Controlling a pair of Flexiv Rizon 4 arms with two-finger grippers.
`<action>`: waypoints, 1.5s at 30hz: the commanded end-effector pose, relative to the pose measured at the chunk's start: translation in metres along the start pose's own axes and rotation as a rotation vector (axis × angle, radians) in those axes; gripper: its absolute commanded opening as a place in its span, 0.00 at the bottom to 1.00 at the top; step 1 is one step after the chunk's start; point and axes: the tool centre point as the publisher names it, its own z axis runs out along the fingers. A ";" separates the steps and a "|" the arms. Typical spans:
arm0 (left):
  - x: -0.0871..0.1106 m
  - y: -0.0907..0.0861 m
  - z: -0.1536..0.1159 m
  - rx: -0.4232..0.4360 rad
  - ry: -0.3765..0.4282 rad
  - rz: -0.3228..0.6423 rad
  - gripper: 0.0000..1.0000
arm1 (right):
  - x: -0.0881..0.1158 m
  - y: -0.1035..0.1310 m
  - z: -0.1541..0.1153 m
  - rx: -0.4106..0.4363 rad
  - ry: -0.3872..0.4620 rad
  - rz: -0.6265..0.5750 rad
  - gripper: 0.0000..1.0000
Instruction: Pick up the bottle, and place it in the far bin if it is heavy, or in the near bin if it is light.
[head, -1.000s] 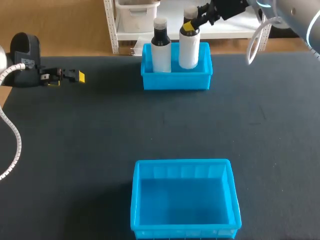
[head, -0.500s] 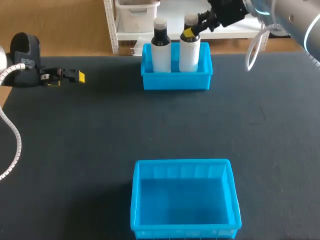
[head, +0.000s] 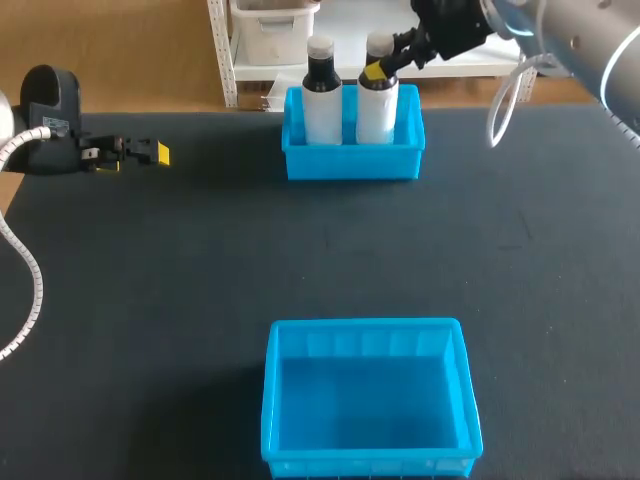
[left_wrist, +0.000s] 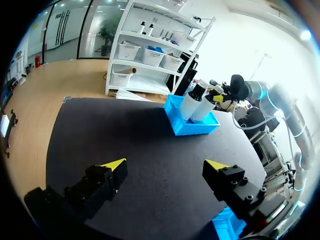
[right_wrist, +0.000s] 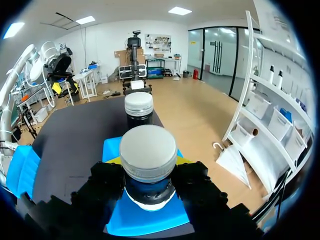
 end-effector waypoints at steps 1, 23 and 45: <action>0.000 0.000 0.000 0.000 0.000 0.000 1.00 | -0.004 -0.011 0.004 -0.291 0.006 0.004 0.00; 0.000 0.000 0.000 0.000 0.000 0.000 1.00 | 0.000 -0.016 0.005 -0.302 0.024 0.022 1.00; 0.000 0.000 0.000 0.000 0.000 0.000 1.00 | 0.027 -0.010 -0.077 -0.179 0.109 0.097 1.00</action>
